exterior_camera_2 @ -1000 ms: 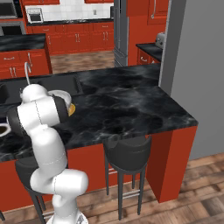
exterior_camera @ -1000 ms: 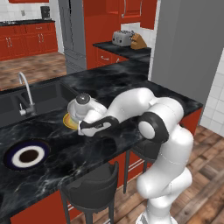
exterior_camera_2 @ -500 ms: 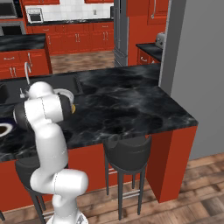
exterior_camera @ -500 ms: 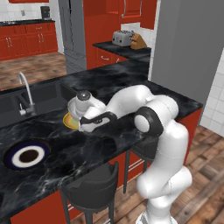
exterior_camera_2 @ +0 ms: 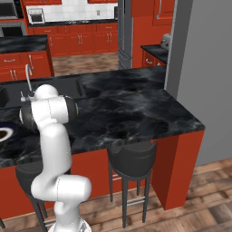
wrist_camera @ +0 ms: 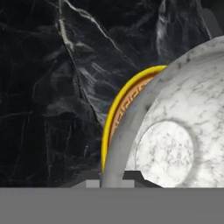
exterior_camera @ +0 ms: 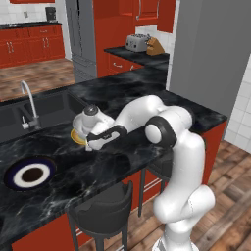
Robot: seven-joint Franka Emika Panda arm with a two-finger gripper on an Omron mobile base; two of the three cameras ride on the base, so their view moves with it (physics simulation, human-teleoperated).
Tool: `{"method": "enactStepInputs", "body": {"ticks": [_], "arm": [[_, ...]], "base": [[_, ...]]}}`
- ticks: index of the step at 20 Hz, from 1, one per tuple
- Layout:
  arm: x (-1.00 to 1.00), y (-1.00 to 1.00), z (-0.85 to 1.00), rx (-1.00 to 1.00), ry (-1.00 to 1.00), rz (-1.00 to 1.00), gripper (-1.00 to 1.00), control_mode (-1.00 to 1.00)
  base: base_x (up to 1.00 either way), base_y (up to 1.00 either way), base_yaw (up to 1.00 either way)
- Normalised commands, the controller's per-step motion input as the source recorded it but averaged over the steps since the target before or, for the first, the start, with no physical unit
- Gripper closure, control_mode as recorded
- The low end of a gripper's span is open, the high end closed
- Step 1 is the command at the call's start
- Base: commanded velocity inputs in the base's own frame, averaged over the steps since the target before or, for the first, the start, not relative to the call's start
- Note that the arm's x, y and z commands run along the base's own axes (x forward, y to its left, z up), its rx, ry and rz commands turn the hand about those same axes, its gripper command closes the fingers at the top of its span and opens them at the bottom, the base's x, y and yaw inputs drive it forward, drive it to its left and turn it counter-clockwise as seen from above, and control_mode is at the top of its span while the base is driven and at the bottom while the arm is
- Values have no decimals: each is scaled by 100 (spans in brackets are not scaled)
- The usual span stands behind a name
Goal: Move the bowls from the cabinet to the plates on the dining table.
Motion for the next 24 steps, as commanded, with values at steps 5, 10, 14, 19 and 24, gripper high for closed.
{"method": "enactStepInputs", "body": {"ticks": [5, 10, 14, 19, 24], "arm": [[18, 3, -21, 0, 2, 4, 100, -100], [13, 1, -9, 0, 1, 3, 100, -100], [0, 19, 0, 0, 2, 1, -100, -100], [-30, 0, 23, 3, 0, 2, -100, -100], [-41, -4, 34, 3, 0, 3, -100, -100]], "base": [[0, 0, 0], [0, 0, 0], [0, 0, 0], [0, 0, 0], [0, 0, 0]]}}
